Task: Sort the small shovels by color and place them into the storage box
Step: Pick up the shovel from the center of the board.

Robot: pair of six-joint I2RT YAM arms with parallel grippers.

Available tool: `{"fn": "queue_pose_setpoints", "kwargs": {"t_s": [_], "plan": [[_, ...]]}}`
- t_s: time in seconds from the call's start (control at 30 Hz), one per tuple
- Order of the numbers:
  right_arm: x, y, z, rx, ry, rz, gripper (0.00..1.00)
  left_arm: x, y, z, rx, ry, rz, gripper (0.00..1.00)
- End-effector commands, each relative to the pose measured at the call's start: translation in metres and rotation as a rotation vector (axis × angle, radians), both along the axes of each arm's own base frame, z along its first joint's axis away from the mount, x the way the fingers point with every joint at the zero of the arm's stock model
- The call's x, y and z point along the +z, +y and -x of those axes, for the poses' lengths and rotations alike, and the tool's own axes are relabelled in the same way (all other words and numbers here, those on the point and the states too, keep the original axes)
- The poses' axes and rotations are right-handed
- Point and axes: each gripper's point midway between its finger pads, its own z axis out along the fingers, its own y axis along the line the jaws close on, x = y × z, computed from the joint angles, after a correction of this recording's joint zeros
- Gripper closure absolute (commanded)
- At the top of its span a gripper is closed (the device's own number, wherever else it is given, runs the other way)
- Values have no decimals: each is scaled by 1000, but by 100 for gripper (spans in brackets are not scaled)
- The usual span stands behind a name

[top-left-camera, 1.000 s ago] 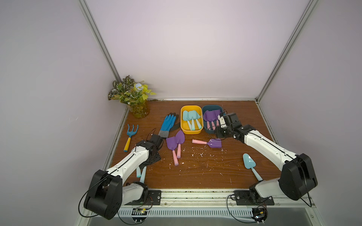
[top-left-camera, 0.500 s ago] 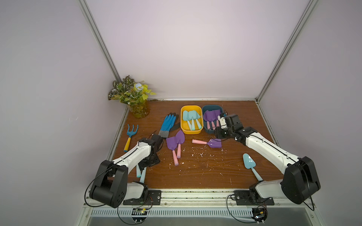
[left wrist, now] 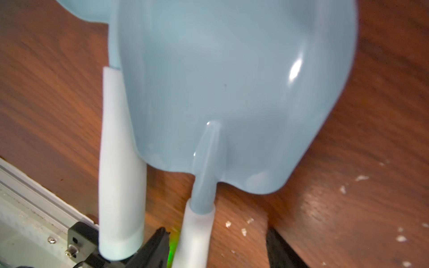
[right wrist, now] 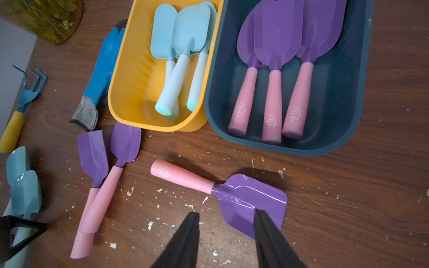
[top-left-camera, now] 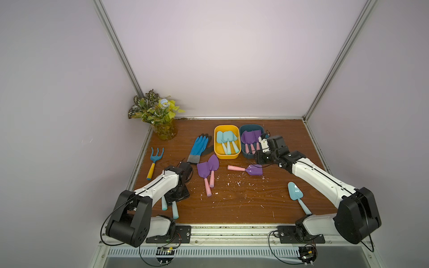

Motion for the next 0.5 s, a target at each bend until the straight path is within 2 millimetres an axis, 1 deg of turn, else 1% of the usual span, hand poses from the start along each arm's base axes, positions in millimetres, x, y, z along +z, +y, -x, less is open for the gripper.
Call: {"fn": "queue_pose_setpoints", "kwargs": {"t_s": [0.0,0.07,0.13,0.23,0.33,0.47], "plan": [[12,5,0,22,-39,-27,55,1,0,5,28,-3,15,28],[13,5,0,20,-41,-27,55,-2,-1,10,34,13,28,28],[11,4,0,20,-38,-24,55,-3,-2,12,35,19,35,30],[10,5,0,22,-32,-27,56,-3,-6,12,30,26,56,36],[10,6,0,24,-32,-27,56,-8,-10,19,34,56,80,40],[9,6,0,22,-29,-26,56,-5,-13,21,40,33,106,47]]}}
